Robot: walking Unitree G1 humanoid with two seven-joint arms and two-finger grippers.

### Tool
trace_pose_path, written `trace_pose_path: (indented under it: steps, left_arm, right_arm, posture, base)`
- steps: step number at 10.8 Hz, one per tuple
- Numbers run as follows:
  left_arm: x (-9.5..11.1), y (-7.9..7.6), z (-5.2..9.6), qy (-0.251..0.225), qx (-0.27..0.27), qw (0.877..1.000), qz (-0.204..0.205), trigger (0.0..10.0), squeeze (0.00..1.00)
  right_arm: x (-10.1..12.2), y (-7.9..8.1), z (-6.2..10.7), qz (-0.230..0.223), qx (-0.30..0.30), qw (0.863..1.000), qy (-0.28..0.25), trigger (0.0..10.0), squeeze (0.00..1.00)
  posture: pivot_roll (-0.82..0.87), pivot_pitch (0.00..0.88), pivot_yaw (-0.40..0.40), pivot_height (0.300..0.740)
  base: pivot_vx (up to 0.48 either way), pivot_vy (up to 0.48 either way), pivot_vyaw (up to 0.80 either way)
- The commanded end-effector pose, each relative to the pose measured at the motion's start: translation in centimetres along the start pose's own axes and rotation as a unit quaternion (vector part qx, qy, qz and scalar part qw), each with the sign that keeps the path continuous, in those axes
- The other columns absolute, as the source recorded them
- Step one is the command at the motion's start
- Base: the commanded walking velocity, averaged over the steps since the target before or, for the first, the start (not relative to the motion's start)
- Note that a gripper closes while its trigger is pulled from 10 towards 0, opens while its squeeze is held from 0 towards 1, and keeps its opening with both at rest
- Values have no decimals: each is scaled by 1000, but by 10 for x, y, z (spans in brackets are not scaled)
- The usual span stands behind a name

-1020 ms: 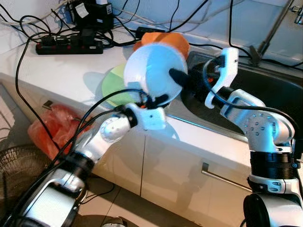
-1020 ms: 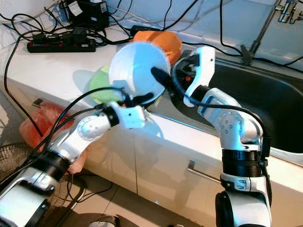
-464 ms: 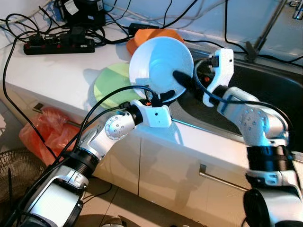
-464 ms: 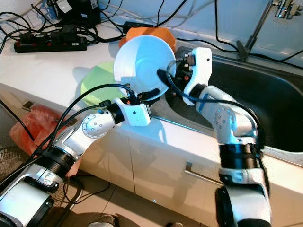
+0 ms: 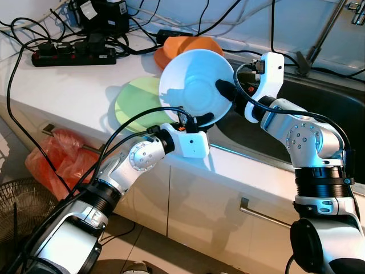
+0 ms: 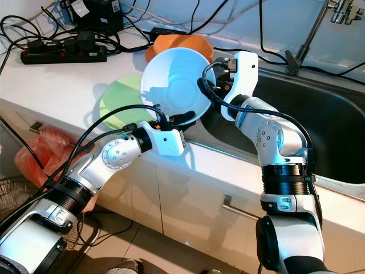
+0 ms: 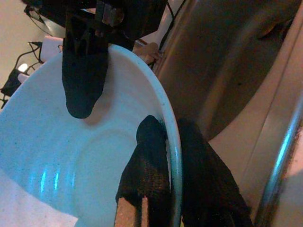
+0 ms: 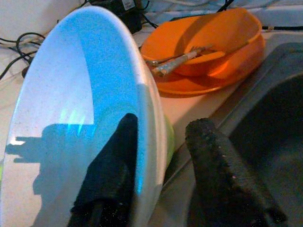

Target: Kitchen organization

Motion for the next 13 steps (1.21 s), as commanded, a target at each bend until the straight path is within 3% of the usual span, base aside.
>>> trace_pose_path:
  steps: [1,4,5,6,8,11,13]
  left_arm:
    - [9,12,1,-22,30,999,-6,0,0]
    - [11,17,1,-24,38,999,-12,0,0]
    - [13,19,0,-32,46,998,0,9333,1000]
    - [14,21,-1,-32,53,998,0,10000,1000]
    - [19,26,0,-47,68,997,-2,10000,1000]
    - [42,42,0,-108,113,984,88,10000,1000]
    - [48,46,0,-122,122,978,118,10000,1000]
  right_arm:
    - [-20,-34,9,-5,-72,996,44,0,0]
    - [-23,-37,11,-10,-76,996,54,0,0]
    - [-23,-38,12,-21,-76,995,52,0,0]
    - [-22,-38,12,-23,-77,995,51,0,0]
    - [-19,-44,12,-38,-93,994,40,0,0]
    - [-13,-64,15,-50,-143,988,18,0,0]
    - [-14,-84,19,-43,-190,981,13,0,0]
  posture:
    - [107,69,-45,740]
    - [103,72,-44,740]
    - [102,72,-43,740]
    - [102,74,-45,740]
    - [102,77,-45,740]
    - [103,79,-46,740]
    - [104,81,-46,740]
  base:
    - [0,0,0]
    - [0,0,0]
    - [0,0,0]
    - [0,0,0]
    - [0,0,0]
    - [0,0,0]
    - [0,0,0]
Point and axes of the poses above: a point about 5 cm out from each wrist's last joint towards the gripper, its own z axis pointing back from the gripper into the wrist, its own x axis along the axis of the wrist's last joint, y = z × x, the point moved 5 cm from there along -z, pointing out of the wrist towards the gripper, and after that the axes turned 7 degrees about z, right-handed, at the moved point
